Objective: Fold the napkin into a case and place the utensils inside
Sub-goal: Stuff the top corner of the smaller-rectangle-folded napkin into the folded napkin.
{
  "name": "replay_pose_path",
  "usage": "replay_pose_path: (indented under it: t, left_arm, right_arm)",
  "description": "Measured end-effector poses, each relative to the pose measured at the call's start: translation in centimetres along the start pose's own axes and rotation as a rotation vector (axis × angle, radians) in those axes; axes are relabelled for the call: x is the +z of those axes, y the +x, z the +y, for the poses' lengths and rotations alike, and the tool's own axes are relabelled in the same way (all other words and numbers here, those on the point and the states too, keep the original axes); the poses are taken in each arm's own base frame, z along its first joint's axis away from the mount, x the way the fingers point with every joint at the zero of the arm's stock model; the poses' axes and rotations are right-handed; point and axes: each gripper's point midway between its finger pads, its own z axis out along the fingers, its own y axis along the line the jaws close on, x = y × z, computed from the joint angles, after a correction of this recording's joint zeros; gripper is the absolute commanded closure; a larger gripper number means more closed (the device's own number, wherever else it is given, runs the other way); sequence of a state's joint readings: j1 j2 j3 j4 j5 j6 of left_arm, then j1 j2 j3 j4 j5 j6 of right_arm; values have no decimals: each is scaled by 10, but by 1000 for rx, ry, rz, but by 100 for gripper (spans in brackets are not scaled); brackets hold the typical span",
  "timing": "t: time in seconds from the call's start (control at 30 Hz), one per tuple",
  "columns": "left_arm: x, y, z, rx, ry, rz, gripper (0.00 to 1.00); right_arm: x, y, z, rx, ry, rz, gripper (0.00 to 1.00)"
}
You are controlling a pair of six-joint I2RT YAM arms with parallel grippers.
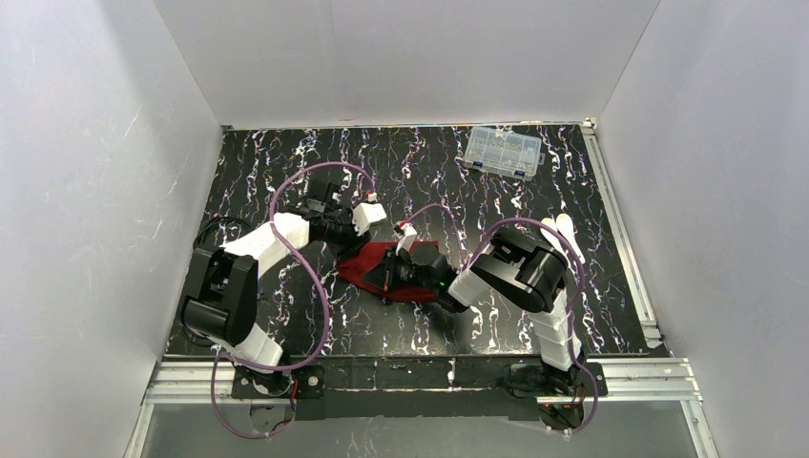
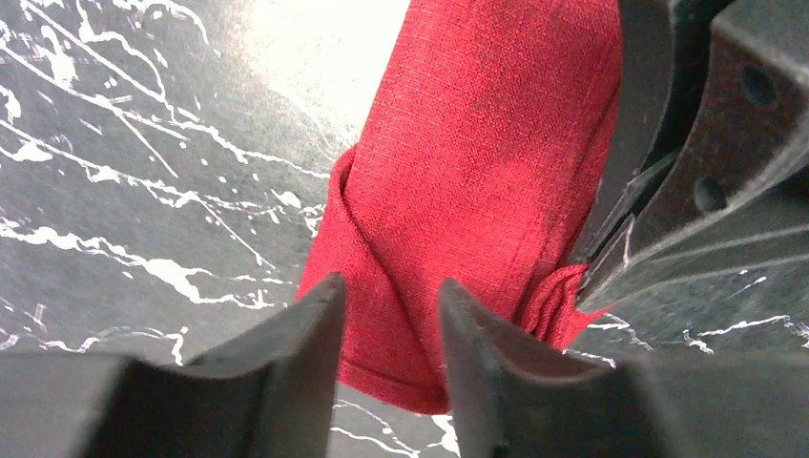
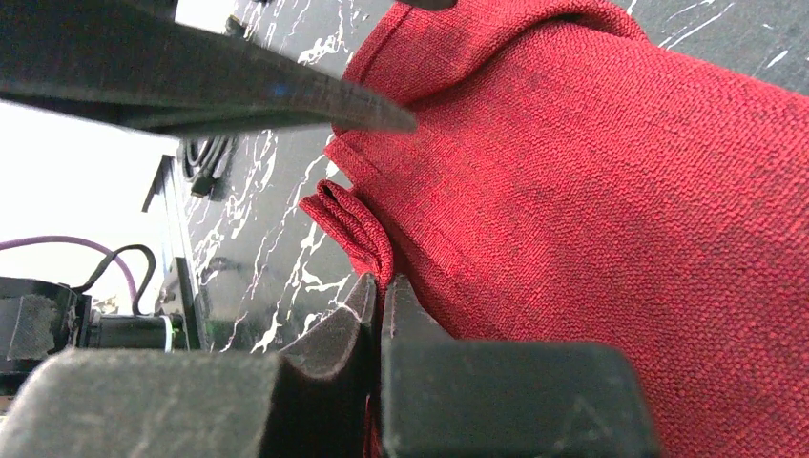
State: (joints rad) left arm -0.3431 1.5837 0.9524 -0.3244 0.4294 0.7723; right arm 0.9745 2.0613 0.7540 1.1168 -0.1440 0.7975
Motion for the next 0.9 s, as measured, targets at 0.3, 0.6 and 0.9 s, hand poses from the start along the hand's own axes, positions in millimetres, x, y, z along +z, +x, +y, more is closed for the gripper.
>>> replay_pose_path:
  t: [0.3, 0.6, 0.9]
  left_arm:
    - [-2, 3, 3, 4, -15, 18, 41]
    - [-20, -29, 19, 65, -33, -24, 2]
    - [-43, -55, 34, 216, -34, -44, 2]
  right_arm:
    - [1, 4, -1, 21, -13, 0, 99]
    - [1, 4, 1, 24, -22, 1, 99]
    - [-1, 7, -2, 18, -16, 9, 99]
